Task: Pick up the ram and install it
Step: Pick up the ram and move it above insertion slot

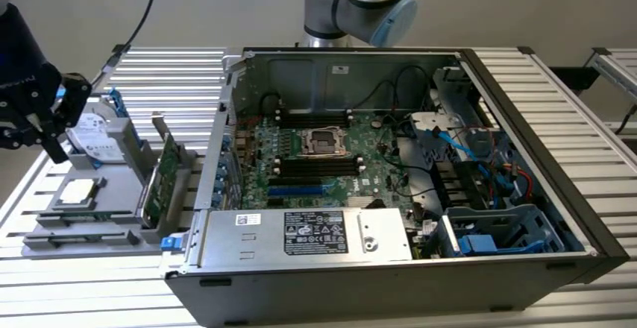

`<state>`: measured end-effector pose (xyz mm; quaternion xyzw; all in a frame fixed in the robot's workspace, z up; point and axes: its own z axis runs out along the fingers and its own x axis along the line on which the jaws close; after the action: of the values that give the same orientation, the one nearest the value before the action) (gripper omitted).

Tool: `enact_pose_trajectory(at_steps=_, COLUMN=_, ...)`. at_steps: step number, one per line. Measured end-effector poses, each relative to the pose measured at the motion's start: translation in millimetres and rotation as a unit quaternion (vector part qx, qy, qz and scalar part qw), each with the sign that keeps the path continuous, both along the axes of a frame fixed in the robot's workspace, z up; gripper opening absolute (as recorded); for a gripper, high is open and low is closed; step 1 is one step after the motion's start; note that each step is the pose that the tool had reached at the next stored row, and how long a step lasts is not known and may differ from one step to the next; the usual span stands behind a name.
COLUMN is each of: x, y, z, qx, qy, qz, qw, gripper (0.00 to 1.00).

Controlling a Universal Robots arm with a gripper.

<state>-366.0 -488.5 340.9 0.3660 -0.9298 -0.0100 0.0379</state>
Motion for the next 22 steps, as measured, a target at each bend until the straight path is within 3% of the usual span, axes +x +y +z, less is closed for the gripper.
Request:
enact_pose_trajectory(at_steps=6, x=0.0, y=0.0, z=-0.3, qx=0.0000, qy=0.0000, qz=0.055, qw=0.9985, gripper=0.11)
enact_pose_trajectory(at_steps=11, x=0.0, y=0.0, z=-0.5, qx=0.0000, qy=0.0000, qz=0.100, qw=0.9950, gripper=0.11)
enact_pose_trajectory(at_steps=17, x=0.0, y=0.0, z=-0.9, qx=0.0000, qy=0.0000, qz=0.154, qw=0.9880, gripper=0.11)
enact_pose_trajectory(at_steps=22, x=0.0, y=0.0, z=-1.1, qx=0.0000, qy=0.0000, qz=0.199, qw=0.9800, gripper=0.11)
